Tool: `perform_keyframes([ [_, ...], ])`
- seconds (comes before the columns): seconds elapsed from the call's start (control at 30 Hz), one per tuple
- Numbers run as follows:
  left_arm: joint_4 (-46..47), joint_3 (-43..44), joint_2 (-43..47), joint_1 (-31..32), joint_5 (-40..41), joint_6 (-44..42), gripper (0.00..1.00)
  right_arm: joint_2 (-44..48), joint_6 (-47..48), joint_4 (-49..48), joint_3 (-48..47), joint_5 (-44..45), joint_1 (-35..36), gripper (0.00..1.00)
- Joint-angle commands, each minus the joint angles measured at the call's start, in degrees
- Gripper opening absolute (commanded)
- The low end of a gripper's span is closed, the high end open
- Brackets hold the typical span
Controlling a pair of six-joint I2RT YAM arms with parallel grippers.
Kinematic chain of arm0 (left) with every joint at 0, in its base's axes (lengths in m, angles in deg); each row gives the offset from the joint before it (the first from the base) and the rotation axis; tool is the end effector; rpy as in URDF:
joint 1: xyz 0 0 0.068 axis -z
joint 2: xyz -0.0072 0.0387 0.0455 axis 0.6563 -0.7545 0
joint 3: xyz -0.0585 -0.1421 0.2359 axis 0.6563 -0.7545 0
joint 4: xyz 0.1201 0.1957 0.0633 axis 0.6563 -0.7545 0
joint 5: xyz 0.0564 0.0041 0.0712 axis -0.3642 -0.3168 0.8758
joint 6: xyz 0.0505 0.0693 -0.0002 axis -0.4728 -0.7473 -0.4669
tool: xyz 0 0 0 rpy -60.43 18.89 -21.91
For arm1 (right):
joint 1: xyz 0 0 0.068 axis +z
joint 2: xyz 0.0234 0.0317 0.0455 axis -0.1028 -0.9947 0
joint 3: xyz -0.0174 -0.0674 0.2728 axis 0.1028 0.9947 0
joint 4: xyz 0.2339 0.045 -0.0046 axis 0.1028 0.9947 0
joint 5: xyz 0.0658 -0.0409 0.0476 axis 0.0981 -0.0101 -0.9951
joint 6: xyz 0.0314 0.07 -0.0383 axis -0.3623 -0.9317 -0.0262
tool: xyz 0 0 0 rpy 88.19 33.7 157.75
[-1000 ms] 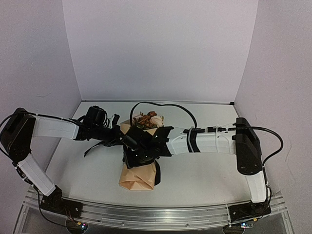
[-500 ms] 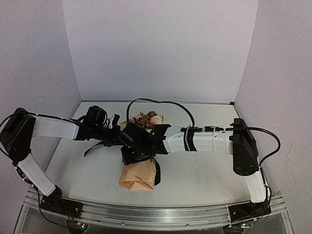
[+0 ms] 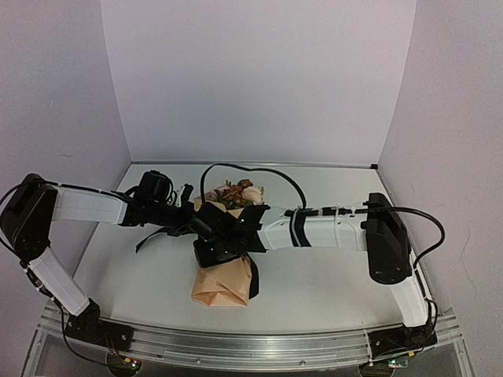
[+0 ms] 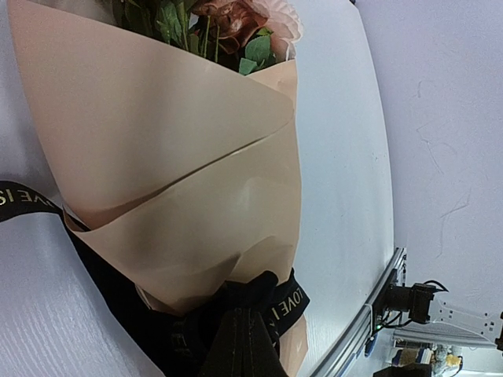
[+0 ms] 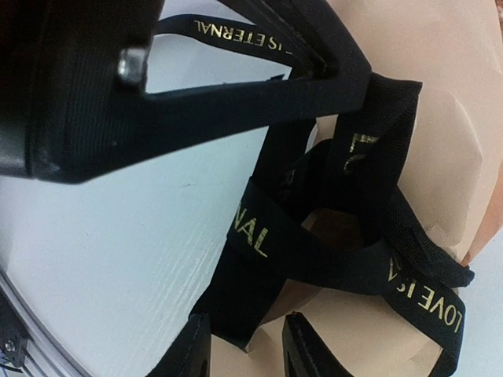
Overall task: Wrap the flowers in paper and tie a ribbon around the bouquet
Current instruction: Tie the half-tied ribbon around the folded bouquet.
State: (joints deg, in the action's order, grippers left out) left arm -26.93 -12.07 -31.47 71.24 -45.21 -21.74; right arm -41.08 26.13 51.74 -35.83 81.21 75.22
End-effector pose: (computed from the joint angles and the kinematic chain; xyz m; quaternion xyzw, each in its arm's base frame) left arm 0.2678 -0.2004 0.1891 0.0415 0.8856 -0.4219 0.1897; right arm 0.1888 0.4752 0.1841 -0.2548 0.9071 0.2289 0.2446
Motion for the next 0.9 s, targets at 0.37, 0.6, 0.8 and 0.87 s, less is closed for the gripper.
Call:
perform_keyframes([
  [0.37, 0.06, -0.89, 1.16, -0.16, 2.23, -0.20, 0.00, 5.56, -1.83, -3.01, 5.53, 4.88, 0.38, 0.00],
  [0.6, 0.64, -2.07, 2.54, -0.17, 4.46, 0.99, 0.00, 10.85, -2.83, -4.11, 10.91, 6.46, 0.38, 0.00],
  [0.8, 0.58, -2.76, 3.69, -0.25, 6.15, 1.37, 0.00, 13.50, -3.26, -4.36, 13.57, 7.96, 0.18, 0.00],
  [0.87, 0.54, -3.07, 4.12, -0.31, 6.65, 1.51, 0.00, 13.99, -3.52, -4.28, 14.42, 8.46, -0.22, 0.00],
])
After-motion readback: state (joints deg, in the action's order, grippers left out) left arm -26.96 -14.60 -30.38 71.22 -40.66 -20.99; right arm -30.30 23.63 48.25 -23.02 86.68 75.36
